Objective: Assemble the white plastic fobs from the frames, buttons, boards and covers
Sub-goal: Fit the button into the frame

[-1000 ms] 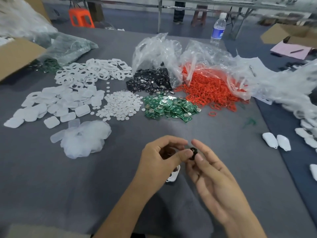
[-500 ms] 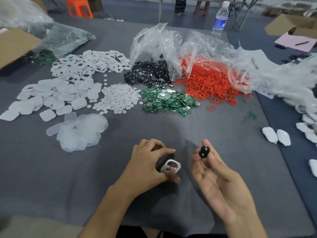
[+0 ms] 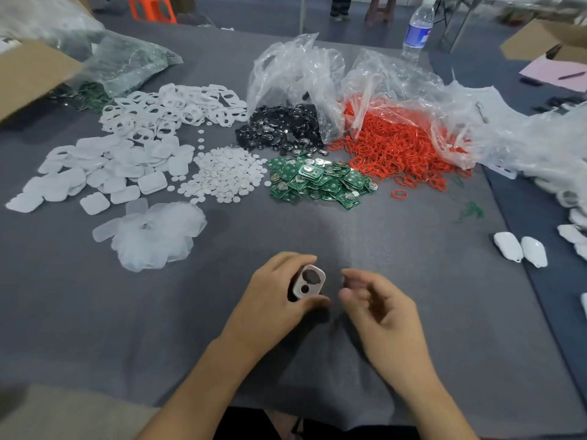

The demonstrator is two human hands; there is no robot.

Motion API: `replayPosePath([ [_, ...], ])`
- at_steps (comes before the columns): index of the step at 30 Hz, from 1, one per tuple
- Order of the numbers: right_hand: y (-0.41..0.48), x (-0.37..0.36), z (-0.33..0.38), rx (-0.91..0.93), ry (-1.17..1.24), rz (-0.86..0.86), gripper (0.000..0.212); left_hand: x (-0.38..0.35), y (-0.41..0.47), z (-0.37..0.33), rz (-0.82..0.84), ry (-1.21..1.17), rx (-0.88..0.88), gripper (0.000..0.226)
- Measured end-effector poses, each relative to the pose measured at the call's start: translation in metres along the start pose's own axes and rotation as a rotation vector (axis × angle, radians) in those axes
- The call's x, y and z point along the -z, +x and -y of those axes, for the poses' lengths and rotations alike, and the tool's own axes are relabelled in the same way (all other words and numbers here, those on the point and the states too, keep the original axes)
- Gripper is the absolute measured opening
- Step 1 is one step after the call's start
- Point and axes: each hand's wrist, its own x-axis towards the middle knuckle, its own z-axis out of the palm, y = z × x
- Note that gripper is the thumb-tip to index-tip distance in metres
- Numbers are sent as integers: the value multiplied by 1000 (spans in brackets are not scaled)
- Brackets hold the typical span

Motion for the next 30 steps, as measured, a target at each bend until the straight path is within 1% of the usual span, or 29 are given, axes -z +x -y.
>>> replayPosePath([
  [3, 7, -13, 0, 195, -328, 69, 30, 1, 0, 0, -20, 12, -12, 54],
  [5, 16, -17, 2, 273, -464, 113, 29, 2, 1, 1, -13, 13, -10, 55],
  [7, 26, -19, 5, 299, -519, 125, 29, 3, 2, 0, 5, 5, -4, 59],
  [9, 33, -19, 9, 279, -537, 136, 31, 5, 4, -2, 26, -14, 10, 65],
  [11, 38, -19, 13, 270, -554, 184, 34, 5, 5, -3, 41, -42, 27, 70],
  [14, 40, -20, 17, 335, -633, 251, 35, 5, 6, -2, 37, -53, 37, 63],
  [16, 41, -19, 16, 391, -675, 268, 36, 4, 7, 0, 34, -56, 45, 63],
  [19, 43, -17, 11, 417, -652, 275, 32, 5, 7, 0, 47, -79, 52, 68],
  [22, 47, -16, 4, 397, -575, 271, 25, 6, 9, 1, 73, -77, 46, 74],
  [27, 52, -16, 2, 289, -491, 280, 25, 6, 11, 1, 77, -63, 40, 79],
  [30, 54, -19, 2, 187, -427, 223, 27, 5, 11, 2, 71, -69, 29, 73],
])
